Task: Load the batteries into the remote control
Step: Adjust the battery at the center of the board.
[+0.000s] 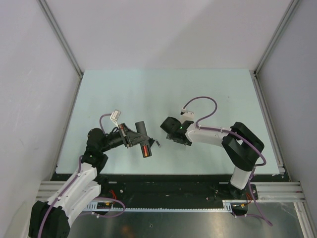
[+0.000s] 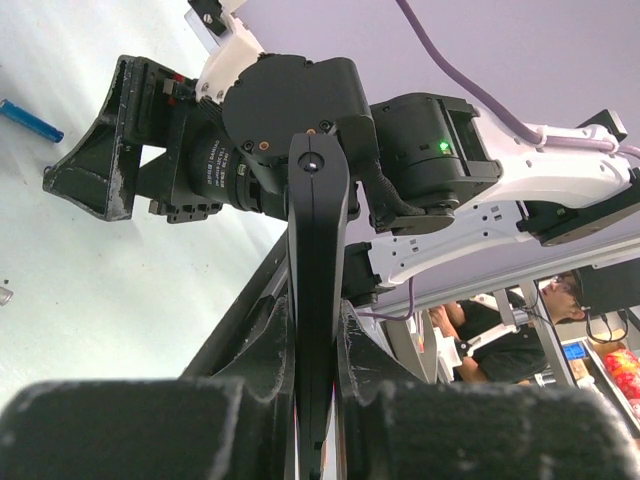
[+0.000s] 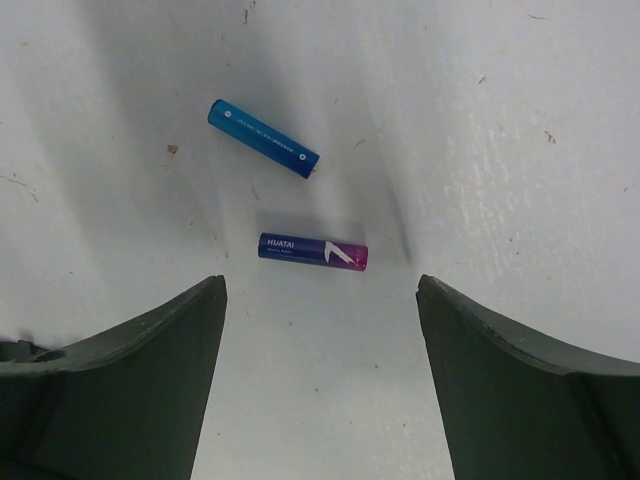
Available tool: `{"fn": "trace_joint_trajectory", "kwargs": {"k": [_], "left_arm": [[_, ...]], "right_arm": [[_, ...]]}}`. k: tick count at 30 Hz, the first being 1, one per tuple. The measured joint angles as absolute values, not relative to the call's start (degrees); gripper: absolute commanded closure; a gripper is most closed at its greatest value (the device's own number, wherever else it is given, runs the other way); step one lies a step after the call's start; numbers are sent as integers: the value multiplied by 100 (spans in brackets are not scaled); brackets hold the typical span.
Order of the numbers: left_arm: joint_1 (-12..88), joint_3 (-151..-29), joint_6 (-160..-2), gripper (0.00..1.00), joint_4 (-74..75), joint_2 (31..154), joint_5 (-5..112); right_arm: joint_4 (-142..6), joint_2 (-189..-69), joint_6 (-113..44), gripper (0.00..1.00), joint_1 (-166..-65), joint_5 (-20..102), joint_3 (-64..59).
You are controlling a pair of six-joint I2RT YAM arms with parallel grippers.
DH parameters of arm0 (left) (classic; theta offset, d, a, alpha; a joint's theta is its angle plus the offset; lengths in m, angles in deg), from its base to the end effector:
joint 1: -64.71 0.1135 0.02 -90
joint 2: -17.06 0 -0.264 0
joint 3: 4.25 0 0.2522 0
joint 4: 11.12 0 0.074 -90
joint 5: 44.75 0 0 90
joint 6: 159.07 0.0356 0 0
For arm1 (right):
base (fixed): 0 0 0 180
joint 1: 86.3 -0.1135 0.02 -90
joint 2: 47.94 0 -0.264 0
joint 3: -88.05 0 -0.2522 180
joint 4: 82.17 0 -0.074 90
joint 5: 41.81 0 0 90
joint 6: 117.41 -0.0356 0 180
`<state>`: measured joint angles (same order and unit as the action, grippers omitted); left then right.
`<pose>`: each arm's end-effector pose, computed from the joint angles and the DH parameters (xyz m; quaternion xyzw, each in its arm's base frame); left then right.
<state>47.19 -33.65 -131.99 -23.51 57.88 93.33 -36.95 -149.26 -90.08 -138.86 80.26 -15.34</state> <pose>0.1496 -0.0750 0.2378 0.0209 0.7028 -0.6386 0.3128 0.2197 0.2558 0.1691 0.1313 0.9385 -0.0043 0.3194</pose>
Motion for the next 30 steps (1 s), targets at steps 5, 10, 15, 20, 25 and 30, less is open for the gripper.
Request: {"fn": "trace_joint_trajectory", "kwargs": {"k": [5,10,15,20,25,30], "left_arm": [[4719,-3360,-13199,100,-2353,5788,9295],[4719,-3306,-13196,100,-2353,5788,9285],[4719,-3293,-13199,100,-2351,5788,9282],[4719,-3291,-13199,100,-2351,5788,9282],[4719,-3291,-13199,100,-2351,5788,9282],[4719,-3280,-13199,100,-2353,5786,9280]], "right_arm": [[-3747,-15006,-8962,23,-13868,8024,-1526],[-3771,-15131,-9002,27,-13840,8011,-1473],[-3769,-15260,-9058,28,-13831,7994,-1353],[-3767,-15308,-9078,29,-13805,7987,-1292],[-3771,-15328,-9045,29,-13759,7989,-1276],[-3754,-15361,-8973,32,-13739,8013,-1250]]}}
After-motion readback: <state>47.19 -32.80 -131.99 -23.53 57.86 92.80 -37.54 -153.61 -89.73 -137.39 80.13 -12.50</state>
